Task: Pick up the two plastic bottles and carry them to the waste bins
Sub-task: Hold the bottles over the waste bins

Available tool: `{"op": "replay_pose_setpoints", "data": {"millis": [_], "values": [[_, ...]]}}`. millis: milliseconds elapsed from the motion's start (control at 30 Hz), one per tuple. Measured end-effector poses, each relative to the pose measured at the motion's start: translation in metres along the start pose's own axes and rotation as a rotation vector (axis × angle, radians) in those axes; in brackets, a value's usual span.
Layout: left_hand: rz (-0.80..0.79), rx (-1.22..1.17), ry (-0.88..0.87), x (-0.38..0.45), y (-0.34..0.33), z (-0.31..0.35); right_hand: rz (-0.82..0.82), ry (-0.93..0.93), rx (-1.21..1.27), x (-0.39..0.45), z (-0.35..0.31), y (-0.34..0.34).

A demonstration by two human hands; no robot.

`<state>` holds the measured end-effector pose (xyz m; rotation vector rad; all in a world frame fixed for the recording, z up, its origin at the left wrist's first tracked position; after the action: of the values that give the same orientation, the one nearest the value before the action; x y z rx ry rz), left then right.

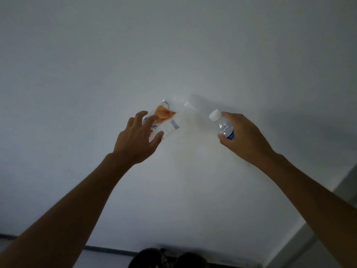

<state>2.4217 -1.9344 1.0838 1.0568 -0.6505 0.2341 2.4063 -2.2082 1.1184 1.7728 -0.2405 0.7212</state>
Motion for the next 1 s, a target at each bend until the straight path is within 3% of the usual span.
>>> {"op": "replay_pose_setpoints", "data": {"millis": [433,1000], "values": [[-0.09,0.01,0.081,-0.046,-0.052,-0.058,-0.06,-0.019,0.031,-0.022,0.001,-0.087],[-0.351,-0.042,0.2,-0.218,-0.293,-0.169,-0.249,-0.172,0.104,-0.176,0.067,-0.329]]}}
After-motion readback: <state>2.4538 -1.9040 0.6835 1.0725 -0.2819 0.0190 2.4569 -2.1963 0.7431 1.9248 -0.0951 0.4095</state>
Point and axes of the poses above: each hand's wrist, its own x-axis towards the middle knuckle, its own y-axis out of the back of the hand, z = x × y, the point moved 9 cm from there along x, towards the middle knuckle, and after that the axes turned 10 degrees about -x, right-handed, at the moved point
